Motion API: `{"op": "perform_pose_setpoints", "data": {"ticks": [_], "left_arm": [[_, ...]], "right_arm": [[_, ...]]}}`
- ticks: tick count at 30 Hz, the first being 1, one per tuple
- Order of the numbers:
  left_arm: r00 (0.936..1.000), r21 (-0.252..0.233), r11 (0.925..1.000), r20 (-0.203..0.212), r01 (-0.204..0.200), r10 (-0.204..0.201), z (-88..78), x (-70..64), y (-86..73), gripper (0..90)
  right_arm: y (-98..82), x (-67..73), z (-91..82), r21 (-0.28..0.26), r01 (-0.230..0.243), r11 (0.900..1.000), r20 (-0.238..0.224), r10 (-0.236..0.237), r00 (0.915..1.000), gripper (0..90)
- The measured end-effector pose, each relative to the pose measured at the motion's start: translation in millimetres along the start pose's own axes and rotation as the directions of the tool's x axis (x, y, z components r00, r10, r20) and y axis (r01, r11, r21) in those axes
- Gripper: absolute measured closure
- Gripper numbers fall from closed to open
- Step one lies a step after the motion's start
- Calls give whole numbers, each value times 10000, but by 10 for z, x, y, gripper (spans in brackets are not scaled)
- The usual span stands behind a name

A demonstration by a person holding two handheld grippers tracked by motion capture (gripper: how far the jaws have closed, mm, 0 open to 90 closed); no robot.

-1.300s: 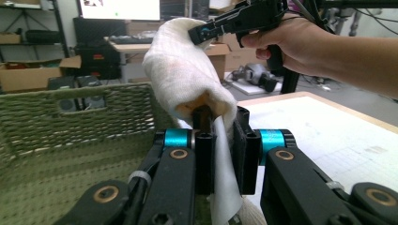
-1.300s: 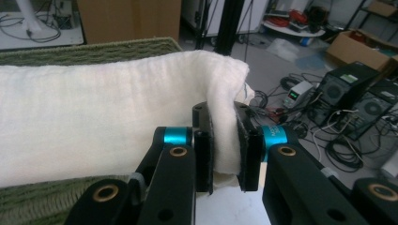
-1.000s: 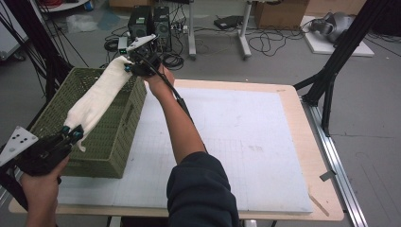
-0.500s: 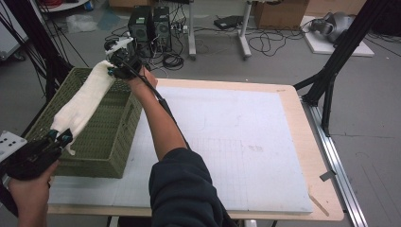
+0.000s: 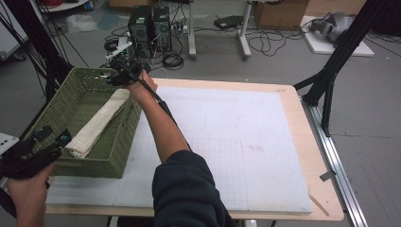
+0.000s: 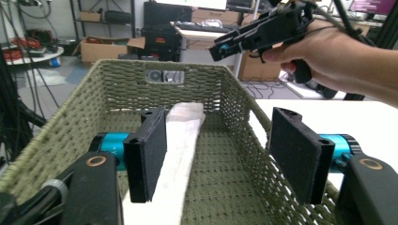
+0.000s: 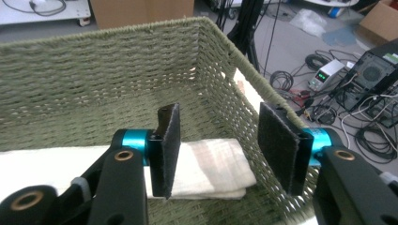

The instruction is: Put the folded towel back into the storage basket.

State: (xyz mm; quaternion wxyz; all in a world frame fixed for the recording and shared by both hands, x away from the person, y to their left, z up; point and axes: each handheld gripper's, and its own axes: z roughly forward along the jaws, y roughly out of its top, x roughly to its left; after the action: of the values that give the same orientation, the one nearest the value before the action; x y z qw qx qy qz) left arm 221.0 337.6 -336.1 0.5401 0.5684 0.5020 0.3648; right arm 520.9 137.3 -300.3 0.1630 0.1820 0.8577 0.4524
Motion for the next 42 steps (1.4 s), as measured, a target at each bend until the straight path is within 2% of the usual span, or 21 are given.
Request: {"op": "perform_pose_setpoints", "data": {"ticks": [2,5,7,9,12,18,22,27,32,35,42], "left_arm": [[9991,86,9994,244,349,-351,32,-15,4,324],[9983,172,9993,473,339,-347,82,-67,6,264],[9969,241,9991,687,354,-370,116,-106,9,220],[9953,264,9989,873,393,-415,147,-147,11,182],[9910,289,9990,1285,344,-379,185,-207,22,183],[9837,332,9994,1791,109,-167,242,-325,46,190],[9782,370,9993,2075,-51,-27,277,-411,54,196],[9687,375,9991,2482,-181,82,309,-501,64,199],[9573,439,9986,2886,-309,170,354,-598,71,204],[9458,398,9991,3247,-130,-6,395,-660,74,204],[9247,351,9987,3799,-383,221,496,-832,119,202]], "right_arm": [[-11,-14,-73,-48,37,10000,-20,-37,10000,453],[-50,-55,-206,-124,-53,9999,-296,49,9996,425],[-94,-88,-291,-84,48,10000,-180,-50,9998,388],[-149,-128,-386,-119,-176,9998,-235,173,9996,350],[-232,-192,-534,-131,-380,9992,-70,379,9993,275],[-394,-283,-855,-141,-539,9984,-15,539,9985,213],[-491,-351,-1072,-275,-683,9973,-67,682,9977,205],[-623,-429,-1366,-366,-890,9954,-1,890,9960,203],[-798,-478,-1693,-359,-889,9954,474,905,9948,203],[-927,-502,-1909,-503,-1034,9934,721,1068,9917,203],[-1302,-515,-2437,-817,-1507,9852,1285,1604,9787,202]]}}
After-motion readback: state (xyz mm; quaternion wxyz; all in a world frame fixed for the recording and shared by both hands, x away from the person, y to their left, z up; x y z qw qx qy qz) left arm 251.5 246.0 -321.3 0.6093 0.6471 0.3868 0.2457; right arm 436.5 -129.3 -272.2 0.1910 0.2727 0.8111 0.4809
